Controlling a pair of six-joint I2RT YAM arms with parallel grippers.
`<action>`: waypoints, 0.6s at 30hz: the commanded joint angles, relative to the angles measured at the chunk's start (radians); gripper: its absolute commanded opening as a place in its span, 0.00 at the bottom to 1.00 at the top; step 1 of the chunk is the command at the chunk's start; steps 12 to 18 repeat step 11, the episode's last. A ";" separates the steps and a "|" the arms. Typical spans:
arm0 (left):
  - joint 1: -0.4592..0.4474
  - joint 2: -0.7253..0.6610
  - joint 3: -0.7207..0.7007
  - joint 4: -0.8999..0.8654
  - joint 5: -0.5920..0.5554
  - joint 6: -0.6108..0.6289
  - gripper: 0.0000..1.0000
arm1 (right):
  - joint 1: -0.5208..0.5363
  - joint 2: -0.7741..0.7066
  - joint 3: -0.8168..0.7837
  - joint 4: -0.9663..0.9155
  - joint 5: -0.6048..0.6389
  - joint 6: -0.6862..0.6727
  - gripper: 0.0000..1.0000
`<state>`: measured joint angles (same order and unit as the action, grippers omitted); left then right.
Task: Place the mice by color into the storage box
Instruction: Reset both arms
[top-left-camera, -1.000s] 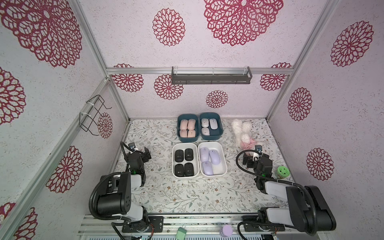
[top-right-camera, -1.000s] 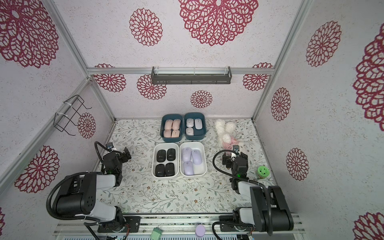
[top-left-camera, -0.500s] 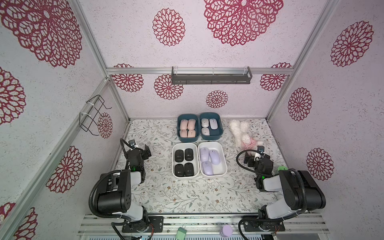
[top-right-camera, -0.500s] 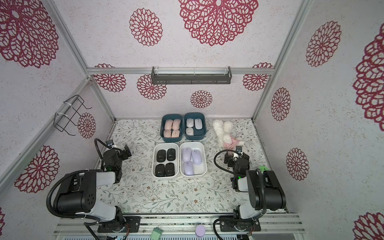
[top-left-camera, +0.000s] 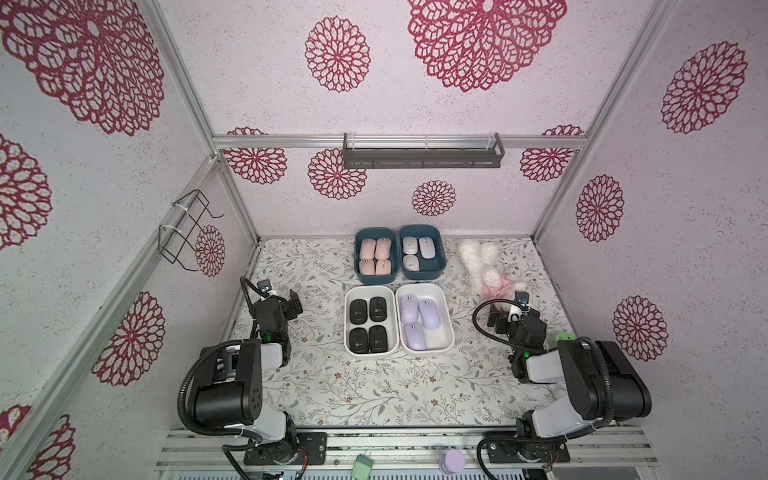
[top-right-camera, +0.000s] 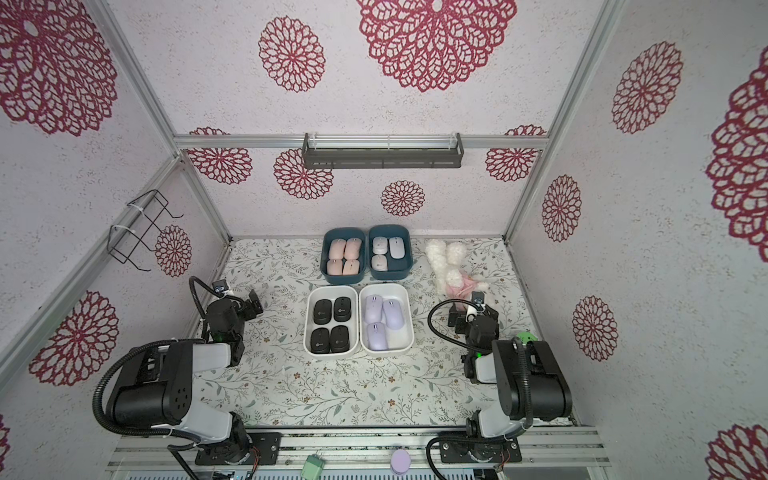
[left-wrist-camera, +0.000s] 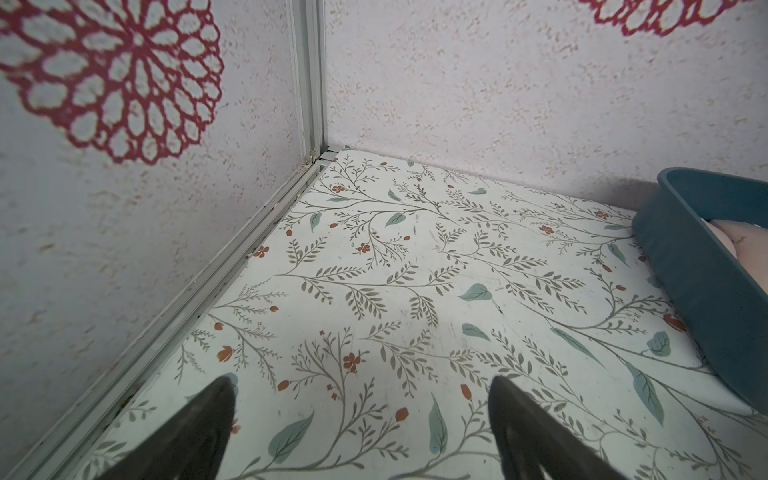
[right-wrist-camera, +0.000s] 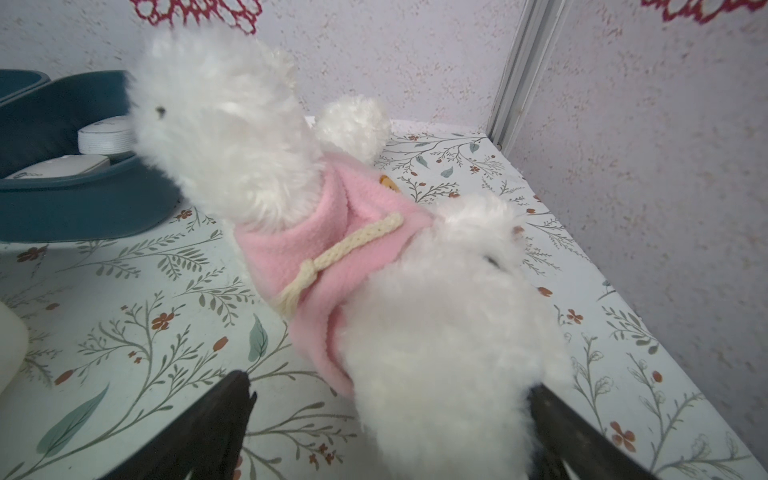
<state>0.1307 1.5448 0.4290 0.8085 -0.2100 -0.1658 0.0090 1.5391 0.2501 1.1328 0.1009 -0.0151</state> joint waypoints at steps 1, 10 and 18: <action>-0.004 -0.010 0.006 0.009 0.011 0.014 0.97 | -0.004 -0.008 0.012 0.044 -0.008 0.018 0.99; -0.002 -0.005 0.015 -0.005 0.023 0.025 0.97 | -0.004 -0.008 0.014 0.042 -0.009 0.019 0.99; -0.003 -0.008 0.011 0.001 0.024 0.019 0.97 | -0.004 -0.008 0.013 0.042 -0.008 0.018 0.99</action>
